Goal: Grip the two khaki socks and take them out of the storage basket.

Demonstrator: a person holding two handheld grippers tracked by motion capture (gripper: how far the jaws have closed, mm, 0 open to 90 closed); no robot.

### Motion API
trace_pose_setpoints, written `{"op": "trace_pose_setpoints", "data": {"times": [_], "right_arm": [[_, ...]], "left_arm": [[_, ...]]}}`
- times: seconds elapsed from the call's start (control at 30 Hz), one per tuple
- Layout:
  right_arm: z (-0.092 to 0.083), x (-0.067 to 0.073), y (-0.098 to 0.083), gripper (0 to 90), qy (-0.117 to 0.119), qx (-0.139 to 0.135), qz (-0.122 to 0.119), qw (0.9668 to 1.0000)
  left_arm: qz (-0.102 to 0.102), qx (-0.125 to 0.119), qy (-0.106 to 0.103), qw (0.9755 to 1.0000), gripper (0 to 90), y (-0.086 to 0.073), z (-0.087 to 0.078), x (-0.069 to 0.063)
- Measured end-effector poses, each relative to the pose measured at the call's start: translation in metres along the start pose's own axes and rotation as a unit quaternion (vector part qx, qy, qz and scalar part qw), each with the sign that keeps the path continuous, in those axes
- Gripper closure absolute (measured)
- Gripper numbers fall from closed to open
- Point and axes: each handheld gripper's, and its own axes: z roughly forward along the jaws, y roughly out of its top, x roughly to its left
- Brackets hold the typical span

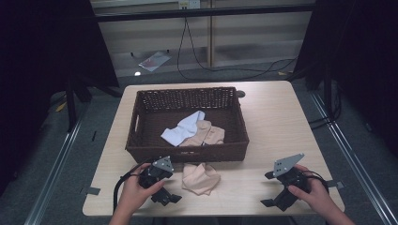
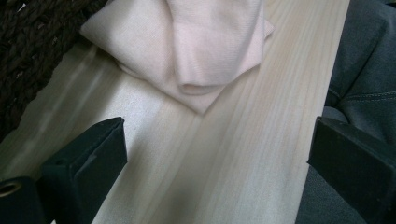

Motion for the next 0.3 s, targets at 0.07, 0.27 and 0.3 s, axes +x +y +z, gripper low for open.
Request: {"op": "trace_pose_setpoints", "data": {"times": [0.07, 0.27, 0.3], "right_arm": [[0.0002, -0.0002, -0.0004, 2.2, -0.001, 0.002, -0.001, 1.0000], [0.0001, -0.0008, -0.0007, 2.2, -0.005, 0.003, 0.000, 1.0000], [-0.0001, -0.0005, -0.0008, 2.2, -0.005, 0.004, 0.002, 1.0000]], "left_arm": [[0.003, -0.002, 0.005, 1.0000, 3.9, 0.0000, 0.0002, -0.0004], [0.010, -0.004, 0.001, 0.9999, 3.9, 0.0009, 0.0021, -0.0004], [0.008, -0.008, -0.005, 0.9999, 3.9, 0.0011, 0.0020, -0.0002]]}}
